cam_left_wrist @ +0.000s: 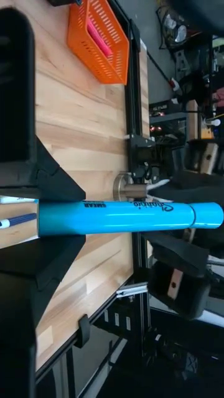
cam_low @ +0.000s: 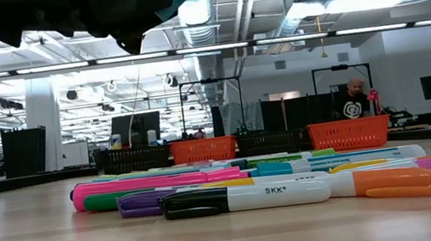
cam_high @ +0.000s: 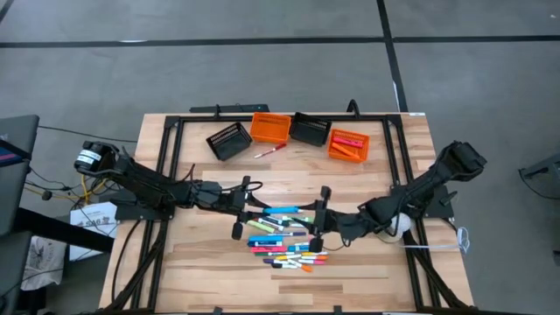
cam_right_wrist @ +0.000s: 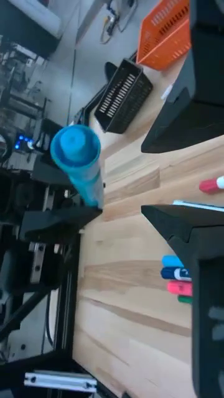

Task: Pick & Place Markers
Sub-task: Put the large light blue highlighter into the right orange bin

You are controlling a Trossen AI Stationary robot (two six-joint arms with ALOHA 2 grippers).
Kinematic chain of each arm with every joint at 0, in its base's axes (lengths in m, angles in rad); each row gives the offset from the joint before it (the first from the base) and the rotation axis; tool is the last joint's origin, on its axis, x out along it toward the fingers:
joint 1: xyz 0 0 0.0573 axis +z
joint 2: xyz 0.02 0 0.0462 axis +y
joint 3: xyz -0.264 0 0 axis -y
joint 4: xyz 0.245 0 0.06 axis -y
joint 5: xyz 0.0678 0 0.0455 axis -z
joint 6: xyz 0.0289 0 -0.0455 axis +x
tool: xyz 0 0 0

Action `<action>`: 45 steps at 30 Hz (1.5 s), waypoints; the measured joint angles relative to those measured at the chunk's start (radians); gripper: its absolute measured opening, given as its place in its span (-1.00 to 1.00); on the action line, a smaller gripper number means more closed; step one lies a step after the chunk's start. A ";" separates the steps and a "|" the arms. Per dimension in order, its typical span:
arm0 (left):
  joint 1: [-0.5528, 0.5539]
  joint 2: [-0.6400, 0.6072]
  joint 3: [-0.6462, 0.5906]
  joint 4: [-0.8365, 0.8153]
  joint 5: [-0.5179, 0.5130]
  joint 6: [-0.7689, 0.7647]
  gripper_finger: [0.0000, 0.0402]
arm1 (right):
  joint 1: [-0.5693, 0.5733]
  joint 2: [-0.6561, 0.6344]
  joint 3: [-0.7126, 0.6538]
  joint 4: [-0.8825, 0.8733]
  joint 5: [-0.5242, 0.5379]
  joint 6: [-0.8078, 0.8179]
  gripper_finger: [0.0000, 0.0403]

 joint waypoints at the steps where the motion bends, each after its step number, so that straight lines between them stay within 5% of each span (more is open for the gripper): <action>1: 0.000 0.000 0.000 0.000 0.000 0.000 -0.56 | -0.007 0.000 0.000 0.009 -0.017 0.001 -0.32; 5: 0.000 0.000 0.000 0.000 0.007 0.000 -0.56 | -0.030 0.000 0.000 0.050 -0.110 0.002 -0.29; 24: 0.000 0.001 0.000 0.000 0.026 -0.003 -0.56 | -0.061 -0.001 0.000 0.192 -0.180 -0.027 -0.28; 31: 0.000 0.001 0.000 0.000 0.027 -0.003 -0.56 | -0.066 -0.001 0.000 0.199 -0.189 -0.025 -0.40; 38: 0.000 0.001 0.000 -0.001 0.029 -0.001 -0.56 | -0.068 -0.001 0.000 0.198 -0.189 -0.025 -0.75; 45: 0.001 0.001 0.000 0.000 0.057 -0.003 -0.56 | -0.068 -0.001 0.000 0.198 -0.188 -0.025 -0.75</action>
